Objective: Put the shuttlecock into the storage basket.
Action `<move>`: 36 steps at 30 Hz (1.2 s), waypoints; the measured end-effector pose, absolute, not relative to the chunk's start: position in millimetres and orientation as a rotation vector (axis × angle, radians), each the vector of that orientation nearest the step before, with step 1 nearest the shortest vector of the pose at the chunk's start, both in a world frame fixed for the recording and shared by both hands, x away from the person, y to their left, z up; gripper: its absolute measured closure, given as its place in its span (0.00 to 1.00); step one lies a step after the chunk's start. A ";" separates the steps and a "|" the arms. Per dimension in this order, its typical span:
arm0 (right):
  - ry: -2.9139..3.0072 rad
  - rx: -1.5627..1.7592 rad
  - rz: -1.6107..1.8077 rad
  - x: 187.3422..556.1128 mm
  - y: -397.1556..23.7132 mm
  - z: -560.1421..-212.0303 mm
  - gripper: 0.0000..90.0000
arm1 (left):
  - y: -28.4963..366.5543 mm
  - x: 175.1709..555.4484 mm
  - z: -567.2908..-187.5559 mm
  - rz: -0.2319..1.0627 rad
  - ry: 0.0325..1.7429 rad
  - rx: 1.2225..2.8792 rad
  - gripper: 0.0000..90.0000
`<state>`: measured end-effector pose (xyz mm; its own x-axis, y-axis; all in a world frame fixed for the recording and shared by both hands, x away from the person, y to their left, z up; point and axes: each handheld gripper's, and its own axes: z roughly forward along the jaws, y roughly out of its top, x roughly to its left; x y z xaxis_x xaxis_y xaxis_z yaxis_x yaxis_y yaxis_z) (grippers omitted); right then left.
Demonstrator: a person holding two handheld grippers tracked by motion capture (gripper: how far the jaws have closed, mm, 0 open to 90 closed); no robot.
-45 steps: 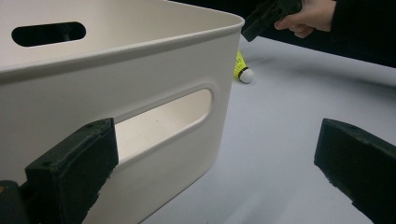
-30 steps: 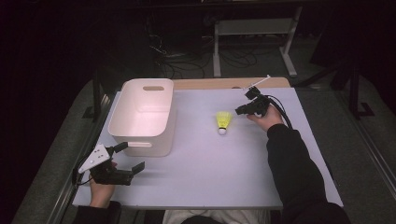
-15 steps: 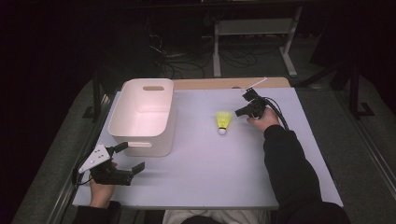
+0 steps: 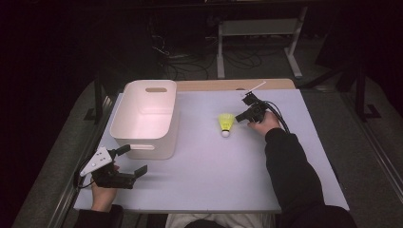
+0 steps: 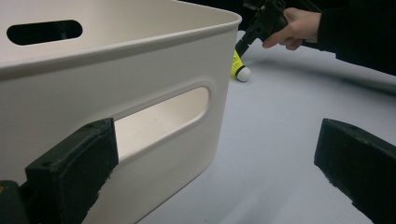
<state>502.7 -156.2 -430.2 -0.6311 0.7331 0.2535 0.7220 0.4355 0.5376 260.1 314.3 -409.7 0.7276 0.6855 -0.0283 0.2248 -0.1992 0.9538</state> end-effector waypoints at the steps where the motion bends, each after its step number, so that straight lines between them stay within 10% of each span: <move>1: 2.645 1.341 0.977 502.7 -155.7 -430.4 0.99 | 314.4 260.2 -409.7 0.491 0.721 1.763 0.00; 36: 2.700 1.238 1.038 496.5 -123.6 -428.4 0.99 | 314.4 260.1 -409.6 0.489 0.719 1.760 0.00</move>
